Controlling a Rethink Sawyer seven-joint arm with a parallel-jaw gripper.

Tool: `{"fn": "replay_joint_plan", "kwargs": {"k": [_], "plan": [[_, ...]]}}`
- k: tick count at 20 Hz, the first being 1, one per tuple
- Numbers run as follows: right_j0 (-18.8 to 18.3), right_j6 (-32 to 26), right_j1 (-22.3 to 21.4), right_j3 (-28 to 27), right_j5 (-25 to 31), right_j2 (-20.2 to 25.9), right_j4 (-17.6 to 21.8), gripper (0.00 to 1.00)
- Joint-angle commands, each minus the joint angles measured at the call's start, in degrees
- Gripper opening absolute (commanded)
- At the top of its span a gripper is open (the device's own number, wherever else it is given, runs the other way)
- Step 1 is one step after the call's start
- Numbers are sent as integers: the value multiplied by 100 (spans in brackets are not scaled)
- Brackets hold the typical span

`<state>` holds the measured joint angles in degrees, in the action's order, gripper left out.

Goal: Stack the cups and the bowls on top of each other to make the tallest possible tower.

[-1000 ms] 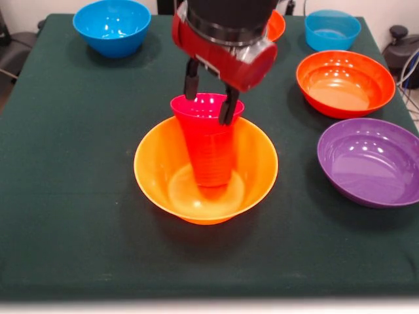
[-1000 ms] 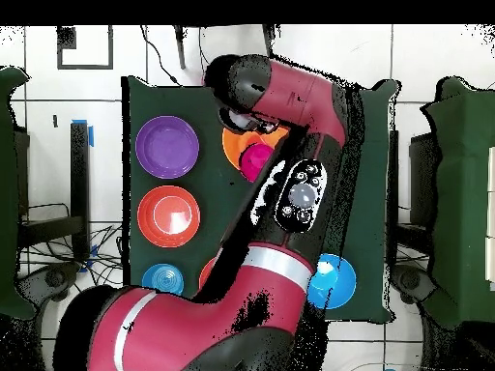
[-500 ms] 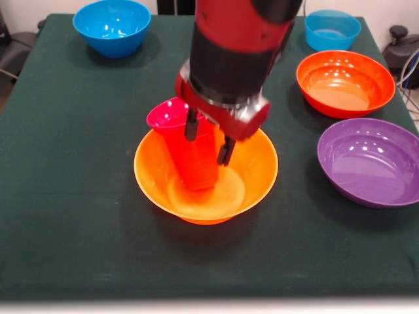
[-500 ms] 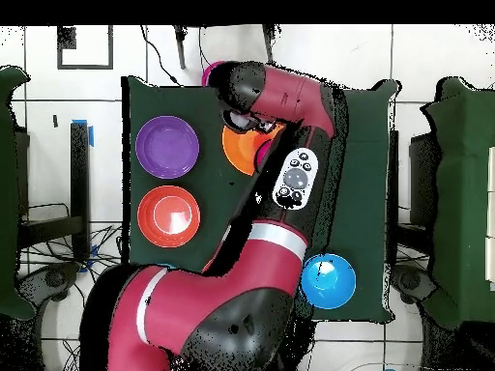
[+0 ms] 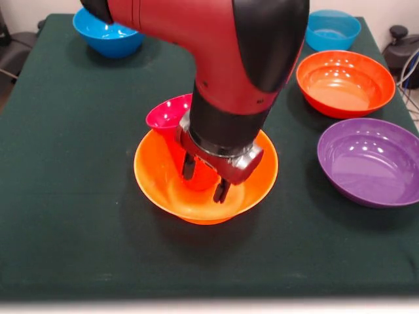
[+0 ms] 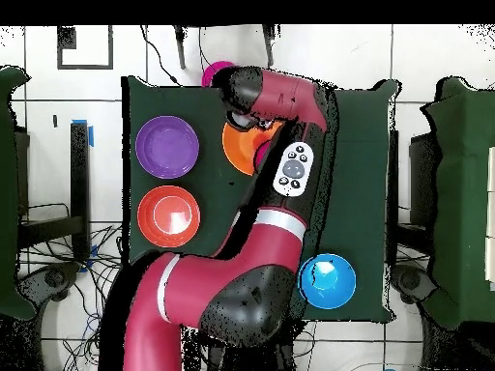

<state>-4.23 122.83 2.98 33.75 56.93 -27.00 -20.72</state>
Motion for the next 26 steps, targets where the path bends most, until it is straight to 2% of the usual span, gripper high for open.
{"fn": "replay_joint_plan", "kwargs": {"k": [1, 3, 8, 15, 21, 26], "plan": [[-182, 840, 307, -732, 41, 248, -100, 100], [-240, 839, 381, -948, 209, 192, -161, 100], [-269, 804, 278, -1039, 399, 114, -219, 100], [-400, 730, 276, -1614, 1214, -182, -541, 100], [-430, 732, 327, -1782, 1396, -362, -769, 100], [-578, 636, 532, -2207, 1529, -691, -1126, 100]]}}
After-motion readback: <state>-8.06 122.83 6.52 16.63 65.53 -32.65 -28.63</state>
